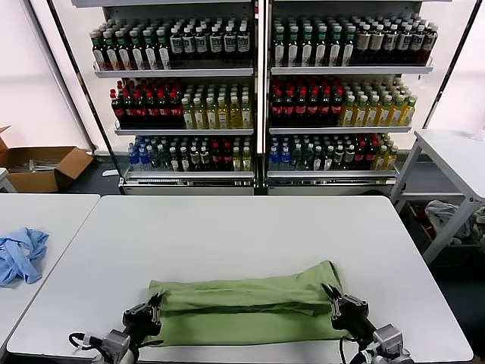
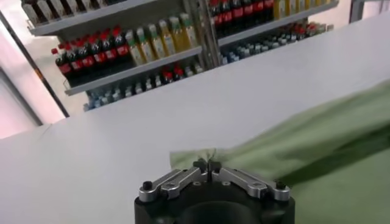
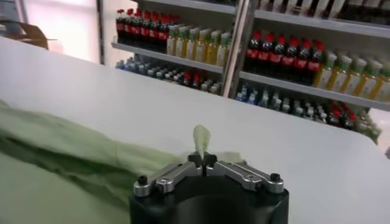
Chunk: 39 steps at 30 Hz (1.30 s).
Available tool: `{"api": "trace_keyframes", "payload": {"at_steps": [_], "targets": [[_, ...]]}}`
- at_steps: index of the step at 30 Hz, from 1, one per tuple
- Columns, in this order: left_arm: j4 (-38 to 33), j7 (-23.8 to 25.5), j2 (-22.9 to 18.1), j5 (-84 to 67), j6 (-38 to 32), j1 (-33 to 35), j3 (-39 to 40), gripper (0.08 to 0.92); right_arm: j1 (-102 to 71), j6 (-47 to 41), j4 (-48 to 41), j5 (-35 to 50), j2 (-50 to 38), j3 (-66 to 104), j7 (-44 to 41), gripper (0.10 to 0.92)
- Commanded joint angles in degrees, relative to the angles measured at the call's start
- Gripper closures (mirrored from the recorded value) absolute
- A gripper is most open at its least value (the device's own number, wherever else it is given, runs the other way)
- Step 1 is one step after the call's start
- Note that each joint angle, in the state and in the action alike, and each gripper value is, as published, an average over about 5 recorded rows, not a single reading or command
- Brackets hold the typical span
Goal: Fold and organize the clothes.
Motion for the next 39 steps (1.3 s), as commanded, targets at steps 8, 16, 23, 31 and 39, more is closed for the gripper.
{"api": "trace_keyframes", "payload": {"at_steps": [8, 16, 23, 31, 39], "targets": [[-1.2, -5.4, -0.2, 2.1, -1.2, -1.3, -1.0, 0.703, -0.4, 0.5, -0.5, 4.0, 4.6, -2.3, 20.1, 0.724], [-5.5, -5.7, 1.0, -2.5, 1.6, -1.5, -8.5, 0.469, 1.5, 3.1, 2.3, 3.9, 5.9, -0.4, 24.3, 0.508], [-11.5, -8.7, -1.1, -5.3, 1.9, 9.0, -10.4, 0.27, -2.6, 7.1, 7.3, 2.3, 5.3, 6.8, 18.2, 0.308], [-8.9, -7.9, -6.0, -5.9, -6.2, 14.4, -4.7, 0.178, -9.4, 23.9, 1.4, 2.6, 4.4, 13.5, 5.7, 0.204], [-3.5, -5.8, -8.7, -9.1, -11.1, 9.6, -3.3, 0.177, -16.3, 33.1, -1.9, 0.2, 6.3, 14.1, 2.6, 0.203]]}}
